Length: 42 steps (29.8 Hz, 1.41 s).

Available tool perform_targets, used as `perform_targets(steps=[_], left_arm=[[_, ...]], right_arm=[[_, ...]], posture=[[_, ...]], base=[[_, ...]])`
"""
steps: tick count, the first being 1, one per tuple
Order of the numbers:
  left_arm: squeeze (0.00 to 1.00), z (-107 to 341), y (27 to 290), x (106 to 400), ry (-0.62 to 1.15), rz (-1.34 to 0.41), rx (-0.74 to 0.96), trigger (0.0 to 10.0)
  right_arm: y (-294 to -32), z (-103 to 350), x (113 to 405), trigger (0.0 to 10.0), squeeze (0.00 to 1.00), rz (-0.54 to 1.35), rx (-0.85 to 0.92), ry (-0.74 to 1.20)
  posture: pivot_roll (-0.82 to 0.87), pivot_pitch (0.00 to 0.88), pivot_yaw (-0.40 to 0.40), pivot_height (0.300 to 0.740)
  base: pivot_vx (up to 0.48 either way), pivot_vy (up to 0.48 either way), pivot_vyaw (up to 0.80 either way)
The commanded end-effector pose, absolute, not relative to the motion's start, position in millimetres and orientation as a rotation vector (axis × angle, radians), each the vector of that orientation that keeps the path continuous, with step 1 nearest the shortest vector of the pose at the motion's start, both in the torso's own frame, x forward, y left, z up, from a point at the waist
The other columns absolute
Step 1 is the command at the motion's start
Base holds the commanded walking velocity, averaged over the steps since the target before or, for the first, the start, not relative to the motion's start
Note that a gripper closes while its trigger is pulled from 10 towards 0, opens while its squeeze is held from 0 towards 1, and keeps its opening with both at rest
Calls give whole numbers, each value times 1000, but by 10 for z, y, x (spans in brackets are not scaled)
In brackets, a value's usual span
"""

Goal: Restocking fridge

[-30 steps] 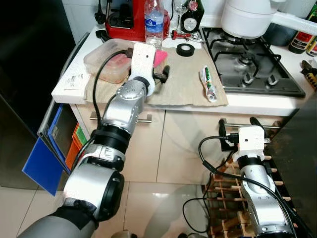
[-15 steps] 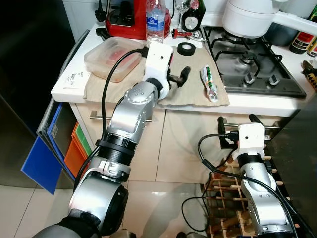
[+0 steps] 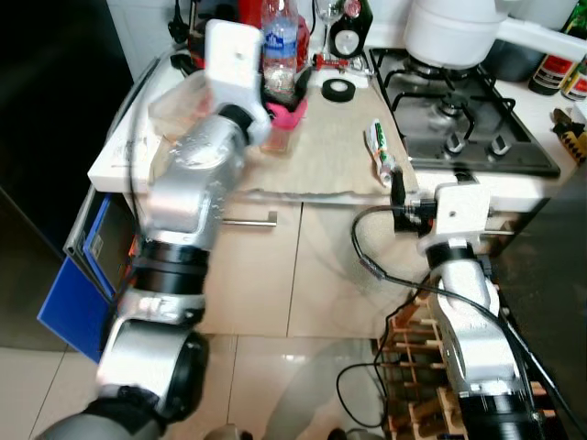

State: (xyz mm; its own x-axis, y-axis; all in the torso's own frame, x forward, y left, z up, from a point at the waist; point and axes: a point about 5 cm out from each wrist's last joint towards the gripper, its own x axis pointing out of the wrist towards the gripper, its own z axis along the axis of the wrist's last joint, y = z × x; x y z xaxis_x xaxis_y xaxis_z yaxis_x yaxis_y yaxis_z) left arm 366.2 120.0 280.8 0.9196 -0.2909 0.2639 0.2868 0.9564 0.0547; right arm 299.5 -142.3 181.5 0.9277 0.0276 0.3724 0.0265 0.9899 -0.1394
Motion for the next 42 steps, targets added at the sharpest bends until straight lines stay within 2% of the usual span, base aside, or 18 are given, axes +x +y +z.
perform_targets(steps=[1, 4, 6, 9, 10, 14, 17, 21, 26, 33, 34, 35, 36, 42], left_arm=[[0, 2625, 1330, 3611, -240, -243, 28, 10000], [0, 2411, 1445, 3529, -184, -215, 21, 10000], [0, 2163, 1533, 3400, -121, -199, 50, 10000], [0, 2030, 1570, 3304, -99, -201, 82, 10000], [0, 1951, 1605, 3259, -82, -183, 79, 10000], [0, 1822, 1666, 3164, -64, -139, 78, 10000], [0, 1769, 1697, 3081, -85, -132, 139, 10000], [0, 1796, 1732, 3058, -98, -99, 127, 10000], [0, 1814, 1717, 3031, -109, -92, 118, 10000], [0, 1780, 1677, 2975, -103, -84, 116, 10000], [0, 1777, 1676, 2970, -101, -83, 116, 10000], [0, 1774, 1675, 2967, -100, -82, 115, 10000], [0, 1765, 1670, 2964, -97, -81, 114, 10000], [0, 1723, 1587, 2956, -95, -95, 94, 10000]], right_arm=[[-1325, 1890, 3033, 10000, 0, 23, -101, -398], [-1228, 1923, 3084, 10000, 0, 41, -67, -399], [-1127, 1853, 3148, 10000, 0, 54, -12, -344], [-1070, 1773, 3187, 10000, 0, 57, 30, -291], [-1023, 1715, 3221, 10000, 1000, 64, 44, -261], [-891, 1612, 3289, 10000, 1000, 96, 57, -207], [-754, 1585, 3367, 10000, 1000, 118, 63, -180], [-588, 1714, 3447, 10000, 1000, 156, 67, -212], [-464, 1824, 3481, 10000, 1000, 178, 63, -234], [-258, 1795, 3505, 10000, 1000, 203, 78, -169], [-216, 1787, 3495, 10000, 812, 217, 86, -154], [-188, 1783, 3486, 10000, 812, 228, 91, -145], [-136, 1790, 3461, 10000, 0, 255, 112, -140], [11, 1893, 3380, 10000, 0, 365, 147, -192]], posture=[[84, 11, 0, 740], [107, 13, 0, 740], [148, 20, -4, 740], [178, 27, -5, 740], [189, 28, -6, 740], [214, 32, -8, 740], [232, 43, -13, 740], [245, 57, -24, 740], [255, 71, -34, 740], [259, 94, -48, 740], [257, 100, -50, 740], [256, 102, -51, 740], [252, 106, -57, 740], [241, 109, -71, 740]], base=[[0, 0, 0], [0, 0, 0], [0, 0, 0], [0, 0, 0], [0, 0, 0], [0, 0, 0], [0, 0, 0], [0, 0, 0], [0, 0, 0], [0, 0, 0], [0, 0, 0], [0, 0, 0], [0, 0, 0], [0, 0, 0]])
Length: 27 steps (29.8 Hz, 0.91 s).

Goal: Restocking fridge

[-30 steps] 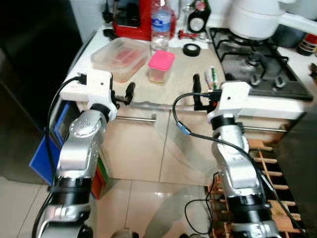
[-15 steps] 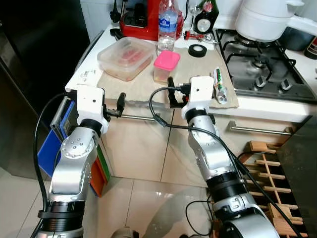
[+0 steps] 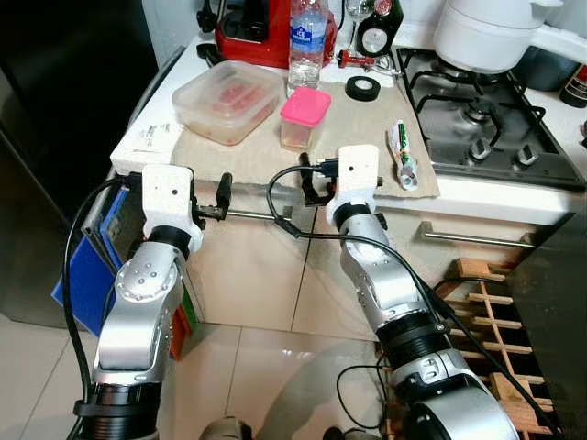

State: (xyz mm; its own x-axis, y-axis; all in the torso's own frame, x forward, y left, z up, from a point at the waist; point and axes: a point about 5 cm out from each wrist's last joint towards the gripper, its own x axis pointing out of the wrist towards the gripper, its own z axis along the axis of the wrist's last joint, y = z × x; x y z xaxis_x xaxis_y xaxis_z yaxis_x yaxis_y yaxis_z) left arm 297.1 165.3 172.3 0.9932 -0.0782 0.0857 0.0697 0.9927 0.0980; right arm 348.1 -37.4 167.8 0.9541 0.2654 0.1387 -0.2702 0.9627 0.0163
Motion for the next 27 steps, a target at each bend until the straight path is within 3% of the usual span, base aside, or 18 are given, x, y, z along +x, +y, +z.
perform_targets(steps=[1, 9, 23, 27], left_arm=[[0, 1715, 1572, 2954, -95, -104, 89, 10000], [0, 1628, 1576, 2963, -87, -119, 79, 10000], [0, 1721, 1512, 3038, -123, -194, 132, 10000], [0, 1737, 1511, 3090, -114, -177, 142, 10000]], right_arm=[[11, 1905, 3380, 10000, 0, 369, 139, -201], [-127, 1953, 3471, 10000, 0, 335, 97, -233], [-345, 1906, 3514, 10000, 0, 242, 14, -279], [-357, 1863, 3526, 10000, 0, 229, 8, -250]], posture=[[241, 109, -71, 740], [249, 99, -75, 740], [238, 82, -49, 740], [233, 80, -42, 740]], base=[[0, 0, 0], [0, 0, 0], [0, 468, 0], [0, 0, -541]])
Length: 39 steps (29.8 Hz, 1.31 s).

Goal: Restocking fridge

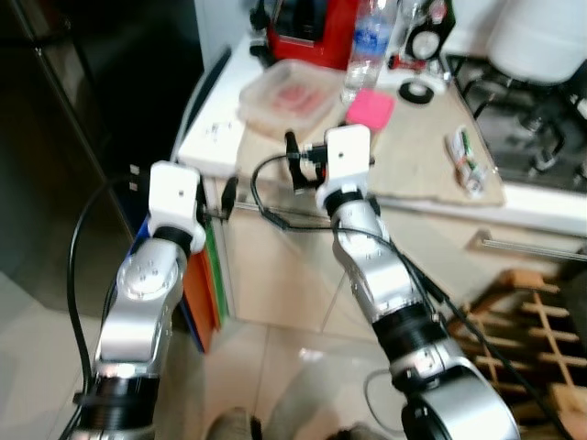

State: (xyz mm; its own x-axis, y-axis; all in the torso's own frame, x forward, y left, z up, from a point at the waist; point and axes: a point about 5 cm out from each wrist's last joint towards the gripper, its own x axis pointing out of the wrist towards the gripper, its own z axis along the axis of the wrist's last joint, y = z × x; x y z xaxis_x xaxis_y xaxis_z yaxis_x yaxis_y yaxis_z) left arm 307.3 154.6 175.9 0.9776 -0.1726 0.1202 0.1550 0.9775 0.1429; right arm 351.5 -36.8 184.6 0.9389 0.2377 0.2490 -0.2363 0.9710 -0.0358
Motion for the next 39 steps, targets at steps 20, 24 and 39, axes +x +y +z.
perform_targets(steps=[20, 24, 39], left_arm=[[0, 1746, 1509, 3137, -114, -204, 140, 10000], [0, 1737, 1520, 3137, -109, -201, 164, 10000], [0, 1841, 1489, 3186, -155, -166, 250, 10000]], right_arm=[[-438, 1864, 3554, 10000, 0, 162, -8, -276], [-442, 1867, 3552, 10000, 0, 164, -1, -285], [-442, 1856, 3559, 10000, 0, 154, -2, -288]], posture=[[230, 80, -29, 740], [232, 73, -32, 740], [233, 73, -30, 740]], base=[[0, 48, -583], [0, 480, 0], [18, 123, -194]])
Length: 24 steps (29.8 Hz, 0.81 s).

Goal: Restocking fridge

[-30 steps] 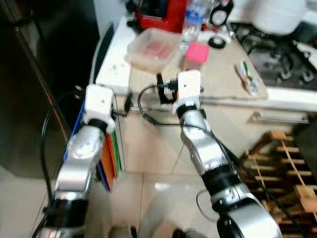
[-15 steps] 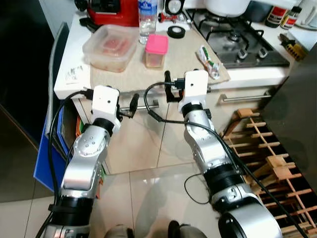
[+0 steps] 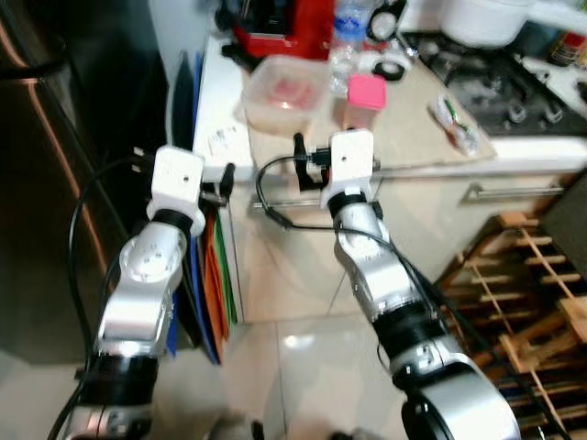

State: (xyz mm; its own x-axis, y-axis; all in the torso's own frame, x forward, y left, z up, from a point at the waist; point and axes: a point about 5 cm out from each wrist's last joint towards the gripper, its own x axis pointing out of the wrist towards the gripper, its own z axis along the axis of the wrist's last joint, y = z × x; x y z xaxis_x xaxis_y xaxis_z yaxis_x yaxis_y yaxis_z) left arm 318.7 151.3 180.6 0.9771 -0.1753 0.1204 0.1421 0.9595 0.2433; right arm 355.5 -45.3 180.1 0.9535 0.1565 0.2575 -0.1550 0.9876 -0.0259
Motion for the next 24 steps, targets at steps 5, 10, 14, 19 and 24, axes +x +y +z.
perform_targets(steps=[5, 10, 14, 19, 24], left_arm=[[0, 1868, 1466, 3183, -171, -177, 259, 10000], [0, 1856, 1447, 3176, -166, -202, 231, 10000], [0, 1876, 1390, 3140, -186, -256, 195, 10000], [0, 2091, 1410, 3051, -330, -234, 124, 10000], [0, 2278, 1332, 2953, -421, -302, 141, 10000]], right_arm=[[-467, 1878, 3562, 10000, 0, 135, -2, -301], [-578, 1842, 3618, 10000, 0, 75, -31, -276], [-665, 1807, 3653, 10000, 0, 28, -56, -254], [-712, 1790, 3673, 10000, 0, 10, -52, -244], [-689, 1768, 3674, 10000, 0, 18, -48, -237]], posture=[[233, 77, -29, 740], [232, 84, -23, 740], [231, 86, -22, 740], [233, 89, -22, 740], [242, 89, -26, 740]], base=[[0, 0, 0], [0, 0, 0], [340, 0, 0], [251, 367, 0], [0, 433, 0]])
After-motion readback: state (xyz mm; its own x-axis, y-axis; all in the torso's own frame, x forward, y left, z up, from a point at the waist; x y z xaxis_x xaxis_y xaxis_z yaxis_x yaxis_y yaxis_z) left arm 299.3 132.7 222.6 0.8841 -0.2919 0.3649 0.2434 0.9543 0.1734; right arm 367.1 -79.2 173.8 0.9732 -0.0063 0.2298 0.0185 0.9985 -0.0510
